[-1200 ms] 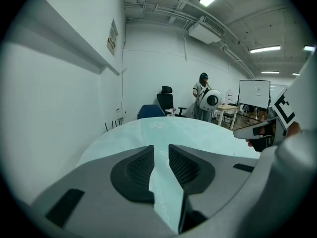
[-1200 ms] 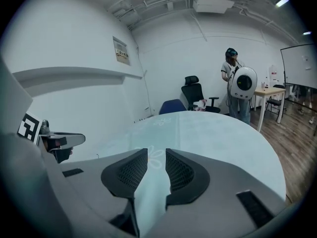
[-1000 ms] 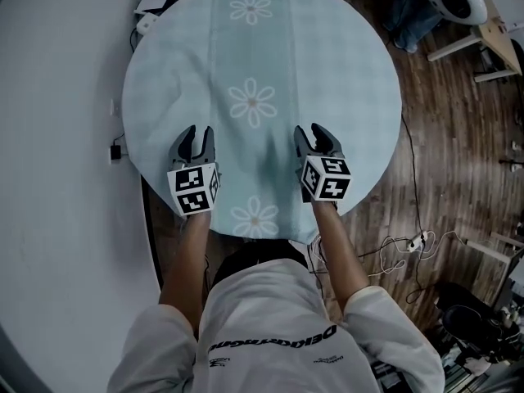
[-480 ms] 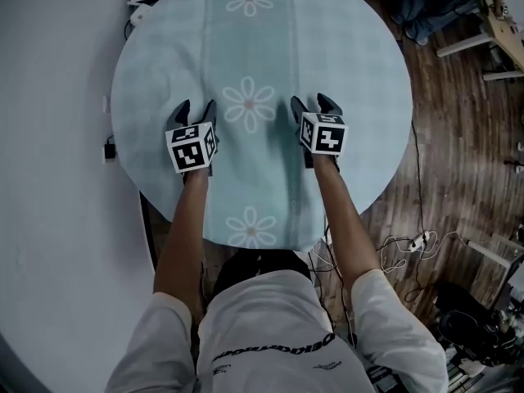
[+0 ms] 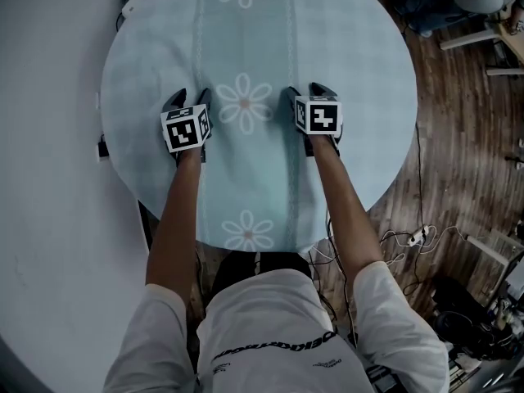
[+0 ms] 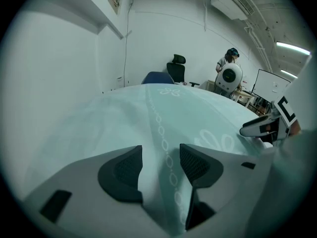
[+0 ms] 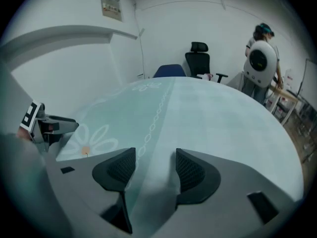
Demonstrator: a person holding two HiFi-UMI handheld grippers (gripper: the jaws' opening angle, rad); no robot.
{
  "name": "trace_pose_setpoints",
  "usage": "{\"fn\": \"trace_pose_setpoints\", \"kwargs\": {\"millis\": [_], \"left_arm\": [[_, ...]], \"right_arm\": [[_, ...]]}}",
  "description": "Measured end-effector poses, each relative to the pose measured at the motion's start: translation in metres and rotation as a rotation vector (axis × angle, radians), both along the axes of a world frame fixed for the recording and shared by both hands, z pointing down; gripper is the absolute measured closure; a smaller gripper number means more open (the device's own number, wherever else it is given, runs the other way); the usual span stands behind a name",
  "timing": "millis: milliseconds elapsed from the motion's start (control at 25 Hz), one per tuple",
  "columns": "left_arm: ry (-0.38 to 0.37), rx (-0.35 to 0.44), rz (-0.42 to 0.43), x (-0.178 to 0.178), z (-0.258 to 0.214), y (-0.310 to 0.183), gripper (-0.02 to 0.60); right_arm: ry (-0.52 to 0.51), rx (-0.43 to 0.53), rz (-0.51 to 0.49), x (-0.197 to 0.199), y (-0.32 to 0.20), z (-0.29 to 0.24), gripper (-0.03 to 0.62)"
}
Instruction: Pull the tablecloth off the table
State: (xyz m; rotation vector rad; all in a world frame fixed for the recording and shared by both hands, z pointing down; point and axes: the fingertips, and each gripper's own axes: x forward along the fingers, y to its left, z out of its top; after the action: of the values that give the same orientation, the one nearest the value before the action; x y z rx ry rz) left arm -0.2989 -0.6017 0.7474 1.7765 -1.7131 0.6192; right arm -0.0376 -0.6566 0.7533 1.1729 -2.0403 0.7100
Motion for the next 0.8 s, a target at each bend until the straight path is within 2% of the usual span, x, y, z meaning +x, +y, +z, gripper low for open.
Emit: {"fn": "trace_pose_setpoints", "kwargs": {"millis": [120,200,400,480,520,600,800], "left_arm": [[-0.047,-0.031,0.037,0.002,0.018,0.002,0.359],[-0.074,-0.035,0.056,0.002,0.019,0.002,0.388],[-0.081,-0.046,0.072,0.006,0.016,0.003,0.448],[-0.087,-0.047,0.074,0.006,0.021,0.006,0.472],[-0.088,-0.052,0.073,0.005,0.024,0.007,0.511],[-0.086,-0.058,0.077,0.007,0.025,0.007,0.565],[-0.022,-0.072,0.063,0.011,0.01,0.008,0.568]], "right_arm": [[0.078,0.009,-0.035,0.003,-0.001,0.006,0.355],[0.077,0.012,-0.035,0.002,-0.003,0.007,0.368],[0.081,0.009,-0.01,0.006,-0.002,0.004,0.432],[0.081,0.014,-0.015,0.004,0.0,0.004,0.492],[0.081,0.015,-0.018,0.003,0.002,0.004,0.53],[0.073,0.006,-0.008,0.004,0.004,0.004,0.555],[-0.021,-0.003,0.029,0.005,0.007,-0.007,0.562]]}}
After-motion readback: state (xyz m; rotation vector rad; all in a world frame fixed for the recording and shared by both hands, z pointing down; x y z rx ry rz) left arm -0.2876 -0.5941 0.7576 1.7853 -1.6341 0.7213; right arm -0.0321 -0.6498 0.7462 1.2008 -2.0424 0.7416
